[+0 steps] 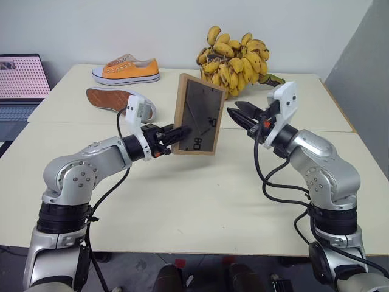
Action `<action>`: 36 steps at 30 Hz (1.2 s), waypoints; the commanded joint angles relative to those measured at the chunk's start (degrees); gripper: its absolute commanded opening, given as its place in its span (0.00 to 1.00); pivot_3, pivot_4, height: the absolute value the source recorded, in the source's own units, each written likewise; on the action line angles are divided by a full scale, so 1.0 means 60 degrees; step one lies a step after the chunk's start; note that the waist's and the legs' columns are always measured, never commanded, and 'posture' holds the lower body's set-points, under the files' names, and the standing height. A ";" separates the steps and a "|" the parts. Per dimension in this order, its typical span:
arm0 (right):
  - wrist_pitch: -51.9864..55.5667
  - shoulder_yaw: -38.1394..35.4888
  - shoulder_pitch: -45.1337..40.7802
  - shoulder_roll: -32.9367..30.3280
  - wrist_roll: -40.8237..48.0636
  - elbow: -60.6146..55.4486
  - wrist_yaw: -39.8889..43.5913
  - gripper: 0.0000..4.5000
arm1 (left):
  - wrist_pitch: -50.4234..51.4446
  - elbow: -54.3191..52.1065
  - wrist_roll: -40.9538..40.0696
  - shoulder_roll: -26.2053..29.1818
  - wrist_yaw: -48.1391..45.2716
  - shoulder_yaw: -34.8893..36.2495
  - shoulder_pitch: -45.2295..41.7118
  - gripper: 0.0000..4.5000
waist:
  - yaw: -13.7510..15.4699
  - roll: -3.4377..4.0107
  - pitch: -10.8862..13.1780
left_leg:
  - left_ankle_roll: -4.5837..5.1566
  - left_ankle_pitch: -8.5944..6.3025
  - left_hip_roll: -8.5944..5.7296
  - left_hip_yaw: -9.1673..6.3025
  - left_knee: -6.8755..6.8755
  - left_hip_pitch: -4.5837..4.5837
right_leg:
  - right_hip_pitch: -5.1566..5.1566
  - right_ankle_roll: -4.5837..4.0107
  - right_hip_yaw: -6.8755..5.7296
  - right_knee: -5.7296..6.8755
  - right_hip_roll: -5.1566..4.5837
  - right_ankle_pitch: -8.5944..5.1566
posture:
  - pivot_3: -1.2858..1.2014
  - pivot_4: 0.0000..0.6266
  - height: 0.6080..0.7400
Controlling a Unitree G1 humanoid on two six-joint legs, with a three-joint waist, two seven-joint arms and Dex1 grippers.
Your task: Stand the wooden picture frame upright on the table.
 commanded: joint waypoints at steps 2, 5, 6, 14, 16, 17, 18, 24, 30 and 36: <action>-0.0210 0.0174 -0.0444 0.0096 0.0205 0.0199 0.0189 0.32 | 0.0284 -0.0566 -0.0214 -0.0152 -0.0587 0.0198 -0.0577 0.29 | -0.0001 0.0000 0.0000 | 0.0000 0.0000 -0.0001 0.0000 0.0001 -0.0008 | -0.0004 0.0000 -0.0001 -0.0001 0.0000 0.0000 | 0.52 0.24 1.00; -0.0252 0.0205 -0.0545 0.0109 0.0253 0.0376 0.0255 0.36 | 0.0402 -0.0574 -0.0125 -0.0220 -0.0688 0.0236 -0.0628 0.29 | -0.0001 0.0000 0.0000 | 0.0000 0.0000 0.0000 0.0000 0.0002 -0.0010 | -0.0007 -0.0001 0.0000 0.0000 0.0000 0.0000 | 0.52 0.24 1.00; -0.0257 0.0202 -0.0580 0.0114 0.0259 0.0424 0.0263 0.40 | 0.0426 -0.0572 -0.0104 -0.0234 -0.0718 0.0240 -0.0635 0.29 | -0.0001 0.0000 0.0000 | 0.0000 0.0000 0.0001 -0.0001 0.0002 -0.0010 | -0.0008 0.0000 -0.0001 0.0000 0.0000 0.0000 | 0.52 0.24 1.00; -0.0326 0.0366 -0.0875 0.0069 0.0201 0.0435 0.0272 0.63 | 0.0396 -0.0371 0.0358 -0.0434 -0.1111 0.0117 -0.0682 0.29 | 0.0003 0.0000 0.0000 | -0.0001 0.0001 0.0001 -0.0004 0.0004 -0.0013 | -0.0009 -0.0001 -0.0007 0.0004 0.0000 0.0001 | 0.52 0.24 1.00; -0.0268 0.0436 -0.0933 0.0178 0.0239 0.0353 0.0200 0.63 | 0.0286 -0.0148 0.0619 -0.0544 -0.1261 0.0020 -0.0742 0.29 | 0.0003 0.0000 0.0000 | -0.0001 0.0002 0.0001 -0.0004 0.0004 -0.0014 | -0.0009 -0.0001 -0.0008 0.0004 0.0000 0.0001 | 0.52 0.24 1.00; -0.0237 0.0458 -0.0953 0.0229 0.0259 0.0319 0.0166 0.63 | 0.0245 -0.0046 0.0733 -0.0592 -0.1322 -0.0016 -0.0772 0.29 | 0.0001 0.0001 0.0000 | -0.0001 0.0001 0.0001 -0.0003 0.0004 -0.0014 | -0.0009 -0.0001 -0.0007 0.0004 0.0000 0.0001 | 0.52 0.24 1.00; -0.0216 0.0479 -0.0970 0.0276 0.0272 0.0290 0.0130 0.63 | 0.0213 0.0063 0.0861 -0.0647 -0.1398 -0.0041 -0.0808 0.29 | 0.0001 0.0000 0.0000 | -0.0001 0.0002 0.0002 -0.0004 0.0005 -0.0013 | -0.0010 -0.0001 -0.0010 0.0006 0.0000 0.0001 | 0.52 0.24 1.00; 0.0061 0.0488 -0.0917 0.0637 0.0392 -0.0162 -0.0273 0.63 | -0.0219 0.1261 0.1964 -0.1016 -0.1995 -0.0296 -0.1234 0.29 | 0.0003 0.0001 0.0000 | -0.0001 0.0003 0.0001 -0.0007 0.0008 -0.0014 | -0.0012 -0.0002 -0.0014 0.0014 0.0000 0.0001 | 0.52 0.24 1.00; 0.0269 0.0365 -0.0611 0.0531 0.0382 -0.0546 -0.0518 0.63 | -0.0515 0.2295 0.2774 -0.1172 -0.2512 -0.0278 -0.1797 0.29 | 0.0003 0.0001 0.0000 | 0.0000 0.0003 0.0001 -0.0009 0.0009 -0.0023 | -0.0021 -0.0002 -0.0019 0.0020 0.0000 0.0001 | 0.52 0.24 1.00; 0.0142 0.0337 -0.0403 0.0287 0.0185 -0.0506 -0.0561 0.63 | -0.0467 0.2679 0.3117 -0.1253 -0.2836 -0.0060 -0.2265 0.29 | 0.0002 0.0000 0.0000 | -0.0011 0.0010 0.0000 0.0004 0.0016 -0.0049 | -0.0078 -0.0004 -0.0017 0.0076 -0.0002 0.0001 | 0.52 0.24 1.00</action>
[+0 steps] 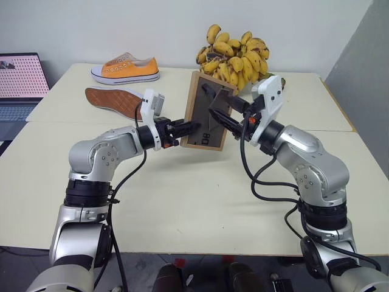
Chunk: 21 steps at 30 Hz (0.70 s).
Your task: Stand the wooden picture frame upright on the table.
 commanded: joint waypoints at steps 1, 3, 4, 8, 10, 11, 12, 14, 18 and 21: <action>-0.0305 -0.0015 -0.0023 -0.0108 0.0007 -0.0339 0.0053 0.63 | -0.0206 -0.0172 0.0076 -0.0135 -0.0227 0.0305 -0.0565 0.29 | -0.0001 0.0000 0.0000 | 0.0001 0.0001 0.0001 0.0002 0.0000 0.0000 | -0.0010 -0.0001 0.0000 0.0014 0.0000 -0.0001 | 0.52 0.24 1.00; -0.0419 0.0036 -0.0045 -0.0160 -0.0104 -0.0188 0.0057 0.63 | -0.0164 -0.0270 0.0101 -0.0217 -0.0262 0.0301 -0.0584 0.29 | -0.0003 0.0000 0.0000 | 0.0003 0.0002 0.0001 0.0001 0.0003 0.0001 | -0.0019 -0.0013 0.0000 0.0047 0.0001 -0.0008 | 0.52 0.24 1.00; -0.0466 0.0060 -0.0049 -0.0190 -0.0152 -0.0131 0.0059 0.63 | -0.0146 -0.0332 0.0108 -0.0242 -0.0277 0.0295 -0.0578 0.29 | -0.0003 0.0000 0.0000 | 0.0003 0.0003 0.0000 0.0001 0.0005 0.0002 | -0.0021 -0.0017 0.0000 0.0056 0.0001 -0.0010 | 0.52 0.24 1.00; -0.0638 0.0115 0.0021 -0.0378 -0.0309 0.0070 0.0145 0.63 | -0.0047 -0.0510 0.0102 -0.0333 -0.0254 0.0331 -0.0600 0.29 | -0.0006 0.0000 0.0000 | 0.0006 0.0005 0.0000 -0.0001 0.0021 0.0002 | -0.0021 -0.0018 -0.0002 0.0068 0.0002 -0.0011 | 0.52 0.24 1.00; -0.0563 0.0024 0.0064 -0.0395 -0.0231 0.0126 0.0138 0.63 | -0.0014 -0.0535 0.0095 -0.0333 -0.0254 0.0360 -0.0617 0.29 | -0.0007 0.0000 0.0000 | 0.0006 0.0005 0.0000 -0.0002 0.0029 0.0001 | -0.0021 -0.0018 -0.0002 0.0073 0.0002 -0.0011 | 0.52 0.24 1.00; -0.0578 0.0011 0.0071 -0.0412 -0.0253 0.0138 0.0125 0.71 | -0.0012 -0.0540 0.0104 -0.0326 -0.0264 0.0365 -0.0621 0.29 | -0.0006 0.0000 0.0000 | 0.0007 0.0006 0.0000 -0.0002 0.0031 0.0001 | -0.0021 -0.0018 -0.0001 0.0074 0.0002 -0.0011 | 0.52 0.24 1.00; -0.0590 0.0011 0.0069 -0.0427 -0.0275 0.0137 0.0118 0.73 | -0.0014 -0.0532 0.0113 -0.0322 -0.0273 0.0372 -0.0627 0.29 | -0.0007 0.0000 0.0000 | 0.0007 0.0006 0.0000 -0.0001 0.0033 0.0001 | -0.0021 -0.0017 -0.0001 0.0075 0.0002 -0.0011 | 0.52 0.24 1.00; -0.0639 0.0028 0.0065 -0.0457 -0.0313 0.0132 0.0126 0.84 | -0.0039 -0.0486 0.0143 -0.0314 -0.0296 0.0376 -0.0635 0.29 | -0.0007 0.0000 0.0000 | 0.0007 0.0006 0.0000 -0.0002 0.0033 0.0001 | -0.0021 -0.0017 -0.0001 0.0076 0.0002 -0.0011 | 0.52 0.24 1.00; -0.0762 0.0157 0.0139 -0.0733 -0.0567 0.0012 0.0264 0.99 | -0.0106 -0.0311 0.0236 -0.0295 -0.0346 0.0388 -0.0661 0.29 | -0.0006 0.0000 0.0000 | 0.0007 0.0006 0.0000 -0.0002 0.0033 0.0001 | -0.0021 -0.0018 -0.0002 0.0075 0.0002 -0.0011 | 0.52 0.24 1.00; -0.0946 0.0196 0.0508 -0.1166 -0.0695 -0.0091 0.0524 0.99 | -0.0091 -0.0211 0.0292 -0.0284 -0.0362 0.0441 -0.0665 0.29 | -0.0005 0.0000 0.0000 | 0.0007 0.0006 0.0000 -0.0002 0.0033 0.0001 | -0.0021 -0.0018 -0.0002 0.0074 0.0002 -0.0011 | 0.52 0.24 1.00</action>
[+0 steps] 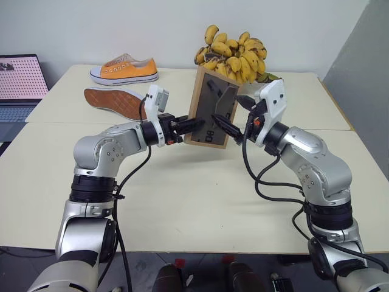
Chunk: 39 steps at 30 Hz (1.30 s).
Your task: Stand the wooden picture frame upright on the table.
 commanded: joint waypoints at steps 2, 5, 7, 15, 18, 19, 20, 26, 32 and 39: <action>-0.0528 -0.0069 0.0584 -0.0787 -0.0263 -0.0528 0.0518 0.99 | -0.0102 -0.0155 -0.0020 0.0097 -0.0219 0.0462 -0.0419 0.29 | 0.0008 0.0000 0.0000 | 0.0000 0.0000 -0.0001 0.0000 0.0000 0.0000 | 0.0001 0.0000 0.0000 -0.0001 0.0000 0.0000 | 0.52 0.24 1.00; -0.1090 -0.0245 0.1593 -0.1891 -0.0650 -0.0667 0.1154 0.99 | 0.0159 -0.0129 0.0024 0.0376 -0.0290 0.0473 -0.0372 0.29 | 0.0030 -0.0001 0.0000 | 0.0000 -0.0001 -0.0003 0.0000 0.0002 -0.0001 | 0.0004 0.0000 0.0001 -0.0002 0.0000 0.0000 | 0.52 0.24 1.00; -0.1836 -0.0316 0.2222 -0.2609 -0.1043 -0.0498 0.1524 0.99 | 0.0620 -0.0111 -0.0086 0.0554 -0.0204 0.0571 -0.0365 0.29 | 0.0023 -0.0002 0.0001 | 0.0002 -0.0001 -0.0006 -0.0002 0.0004 -0.0001 | 0.0008 0.0001 0.0002 -0.0004 0.0000 -0.0001 | 0.52 0.24 1.00; -1.1995 0.1215 0.2130 -0.4991 -0.7402 0.3973 -0.1362 0.99 | 0.5650 -0.0864 -0.2055 0.0600 0.0991 0.2252 0.0145 0.29 | -0.0125 -0.0003 0.0002 | 0.0010 -0.0006 -0.0014 0.0000 0.0068 0.0000 | 0.0009 0.0025 0.0023 0.0009 0.0002 0.0000 | 0.52 0.24 1.00; -1.3758 0.1648 0.1480 -0.4969 -0.9400 0.5087 -0.3364 0.99 | 0.6585 -0.1199 -0.2896 0.0333 0.1632 0.2856 0.0413 0.29 | -0.0235 -0.0003 0.0002 | 0.0008 -0.0005 -0.0013 -0.0001 0.0077 0.0001 | 0.0009 0.0027 0.0029 0.0025 0.0001 0.0001 | 0.52 0.24 1.00; -1.4074 0.1729 0.1324 -0.4886 -0.9858 0.5337 -0.3890 0.99 | 0.6631 -0.1139 -0.3241 0.0280 0.1921 0.2956 0.0487 0.29 | -0.0246 -0.0004 0.0003 | 0.0007 -0.0004 -0.0012 -0.0004 0.0083 0.0002 | 0.0008 0.0026 0.0029 0.0035 0.0002 0.0002 | 0.52 0.24 1.00; -1.4339 0.1829 0.1144 -0.4795 -1.0362 0.5536 -0.4488 0.99 | 0.6645 -0.1103 -0.3657 0.0268 0.2223 0.3011 0.0561 0.29 | -0.0246 -0.0004 0.0003 | 0.0005 -0.0003 -0.0013 -0.0005 0.0088 0.0002 | 0.0005 0.0025 0.0030 0.0053 0.0001 0.0002 | 0.52 0.24 1.00; -1.4924 0.2270 0.0222 -0.4068 -1.2001 0.6463 -0.6721 0.99 | 0.6645 -0.0785 -0.5785 0.0288 0.4030 0.3261 0.0730 0.29 | -0.0238 -0.0008 0.0004 | -0.0032 0.0020 -0.0015 -0.0011 0.0108 0.0029 | 0.0004 0.0015 0.0032 0.0155 0.0000 -0.0005 | 0.52 0.24 1.00; -1.5036 0.2701 -0.0596 -0.3527 -1.2856 0.7181 -0.8008 0.99 | 0.6610 -0.0559 -0.7255 0.0348 0.5417 0.3324 0.0731 0.29 | -0.0240 -0.0008 0.0003 | -0.0025 0.0030 -0.0025 -0.0016 0.0109 0.0039 | 0.0009 0.0015 0.0032 0.0174 -0.0004 -0.0004 | 0.52 0.24 1.00; -1.5038 0.3425 -0.1332 -0.3057 -1.3453 0.8237 -0.8945 0.99 | 0.5543 -0.0638 -0.9808 0.0983 0.6966 0.2371 0.1094 0.29 | -0.0233 -0.0012 0.0001 | -0.0051 0.0045 -0.0027 -0.0024 0.0107 0.0039 | 0.0009 0.0013 0.0031 0.0174 -0.0009 -0.0003 | 0.52 0.24 1.00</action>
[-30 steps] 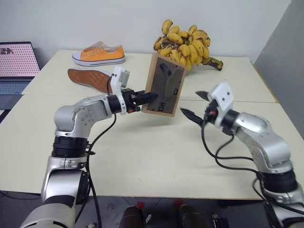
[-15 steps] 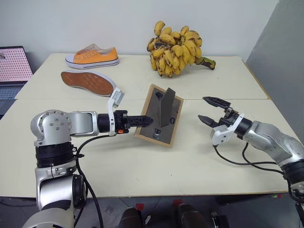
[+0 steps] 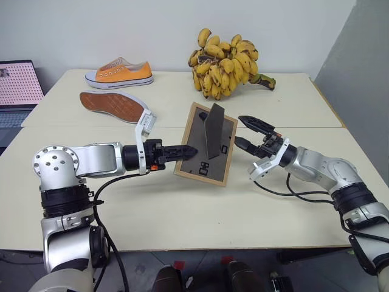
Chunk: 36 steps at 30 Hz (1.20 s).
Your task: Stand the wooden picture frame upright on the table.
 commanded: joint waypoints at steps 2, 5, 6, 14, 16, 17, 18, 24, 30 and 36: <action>-0.0054 0.0326 -0.0530 0.0148 -0.0227 0.0390 -0.0711 0.99 | -0.1164 -0.0331 -0.2118 0.0640 0.0928 -0.0686 0.0122 0.29 | 0.0003 0.0000 0.0000 | 0.0001 0.0001 -0.0008 -0.0002 0.0002 0.0000 | 0.0000 0.0000 0.0001 0.0003 -0.0006 0.0000 | 0.52 0.24 1.00; -0.0080 0.0525 -0.0766 0.0266 -0.0334 0.0524 -0.0978 0.99 | -0.1807 -0.0476 -0.2982 0.1031 0.1392 -0.1236 0.0290 0.29 | 0.0005 0.0000 0.0000 | 0.0006 0.0002 -0.0018 -0.0008 0.0002 0.0000 | 0.0001 0.0000 0.0001 0.0009 -0.0014 0.0001 | 0.52 0.24 1.00; -0.0086 0.0564 -0.0820 0.0290 -0.0342 0.0547 -0.1036 0.99 | -0.1984 -0.0543 -0.3186 0.1139 0.1486 -0.1386 0.0345 0.29 | 0.0007 0.0000 0.0000 | 0.0008 0.0002 -0.0023 -0.0013 0.0003 0.0000 | 0.0001 0.0000 0.0001 0.0010 -0.0016 0.0001 | 0.52 0.24 1.00; -0.0231 0.0751 -0.1185 0.0292 -0.0431 0.0590 -0.1513 0.95 | -0.2472 -0.0687 -0.3353 0.1522 0.1242 -0.1901 0.0508 0.29 | 0.0008 -0.0001 0.0000 | 0.0039 -0.0001 -0.0093 -0.0055 0.0000 -0.0002 | 0.0014 0.0001 -0.0013 0.0013 -0.0069 0.0000 | 0.52 0.24 1.00; -0.0295 0.0825 -0.1280 0.0249 -0.0501 0.0630 -0.1635 0.89 | -0.2480 -0.0680 -0.3353 0.1622 0.1139 -0.1981 0.0514 0.29 | 0.0005 -0.0001 0.0000 | 0.0048 0.0003 -0.0099 -0.0059 -0.0001 -0.0002 | 0.0017 0.0001 -0.0018 0.0013 -0.0075 0.0000 | 0.52 0.24 1.00; -0.0351 0.0866 -0.1325 0.0217 -0.0539 0.0672 -0.1691 0.82 | -0.2505 -0.0637 -0.3353 0.1653 0.1117 -0.2012 0.0488 0.29 | 0.0005 -0.0001 0.0000 | 0.0049 0.0003 -0.0099 -0.0065 0.0000 -0.0003 | 0.0018 0.0001 -0.0024 0.0012 -0.0075 0.0000 | 0.52 0.24 1.00; -0.0389 0.0897 -0.1353 0.0191 -0.0574 0.0692 -0.1753 0.78 | -0.2538 -0.0592 -0.3353 0.1671 0.1104 -0.2038 0.0463 0.29 | 0.0003 -0.0001 0.0000 | 0.0049 0.0003 -0.0099 -0.0067 0.0000 -0.0003 | 0.0019 0.0001 -0.0026 0.0012 -0.0075 0.0000 | 0.52 0.24 1.00; -0.0483 0.0989 -0.1416 0.0198 -0.0593 0.0711 -0.1922 0.47 | -0.2519 -0.0578 -0.3353 0.1784 0.0841 -0.2182 0.0433 0.29 | 0.0003 -0.0001 0.0000 | 0.0055 0.0006 -0.0105 -0.0087 0.0000 -0.0004 | 0.0030 0.0001 -0.0043 0.0010 -0.0080 0.0000 | 0.52 0.24 1.00; -0.0508 0.1037 -0.1357 0.0193 -0.0612 0.0625 -0.2001 0.32 | -0.2447 -0.0642 -0.3353 0.2014 0.0441 -0.2305 0.0415 0.29 | 0.0003 -0.0001 0.0000 | 0.0059 0.0008 -0.0107 -0.0103 -0.0001 -0.0004 | 0.0035 0.0001 -0.0058 0.0010 -0.0080 0.0000 | 0.52 0.24 1.00; -0.0405 0.1046 -0.1303 0.0179 -0.0640 0.0538 -0.1999 0.30 | -0.2621 -0.0681 -0.3353 0.2157 0.0422 -0.2459 0.0410 0.29 | 0.0003 -0.0001 0.0000 | 0.0063 0.0010 -0.0111 -0.0119 0.0000 -0.0004 | 0.0050 0.0001 -0.0072 0.0004 -0.0081 0.0000 | 0.52 0.24 1.00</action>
